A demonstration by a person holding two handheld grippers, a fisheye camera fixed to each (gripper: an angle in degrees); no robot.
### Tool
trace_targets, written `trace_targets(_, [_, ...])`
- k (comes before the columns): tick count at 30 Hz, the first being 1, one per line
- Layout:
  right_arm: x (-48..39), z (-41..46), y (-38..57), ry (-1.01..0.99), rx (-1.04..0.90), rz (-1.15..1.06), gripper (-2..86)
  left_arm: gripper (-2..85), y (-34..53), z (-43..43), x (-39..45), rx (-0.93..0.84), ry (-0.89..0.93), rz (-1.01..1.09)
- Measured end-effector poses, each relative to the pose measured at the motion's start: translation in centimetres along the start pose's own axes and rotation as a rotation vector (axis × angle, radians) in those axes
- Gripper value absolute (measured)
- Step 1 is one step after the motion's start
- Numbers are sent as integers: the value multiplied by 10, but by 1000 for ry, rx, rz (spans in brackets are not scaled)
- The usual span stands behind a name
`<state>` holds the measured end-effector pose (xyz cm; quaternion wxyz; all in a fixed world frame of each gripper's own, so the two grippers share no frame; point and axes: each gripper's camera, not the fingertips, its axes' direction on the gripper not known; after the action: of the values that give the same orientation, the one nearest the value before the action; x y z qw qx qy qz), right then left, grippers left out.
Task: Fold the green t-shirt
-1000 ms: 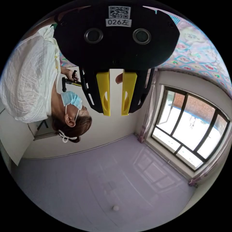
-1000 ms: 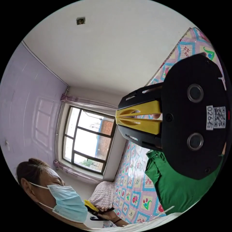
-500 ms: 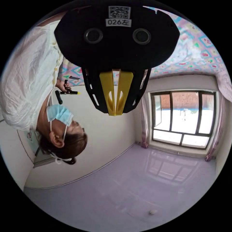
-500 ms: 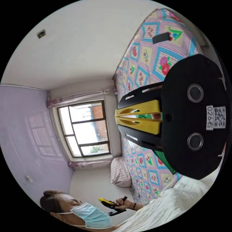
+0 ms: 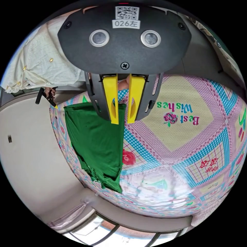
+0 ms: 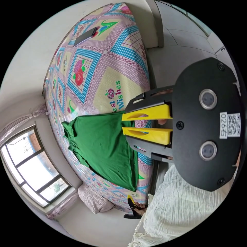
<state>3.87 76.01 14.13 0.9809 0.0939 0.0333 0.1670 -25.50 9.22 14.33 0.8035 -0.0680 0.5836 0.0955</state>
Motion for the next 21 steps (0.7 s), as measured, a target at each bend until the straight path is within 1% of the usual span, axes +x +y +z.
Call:
trace_targets(5, [2, 29, -29, 71, -73, -56, 39, 134, -6, 26, -22, -80, 12, -44])
trace_targets(8, [3, 42, -39, 83, -99, -74, 46, 154, -11, 30, -24, -79, 29, -33])
trace_targets(12, [2, 49, -45, 101, -106, -90, 55, 159, -20, 32, -26, -97, 42, -15])
trace_targets(18, [6, 48, -50, 123, -116, -97, 60, 151, -31, 35, -23, -126, 15, 61])
trace_targets(21, [11, 44, -51, 125, -112, -85, 58, 143, -39, 38, -25, -137, 39, 83])
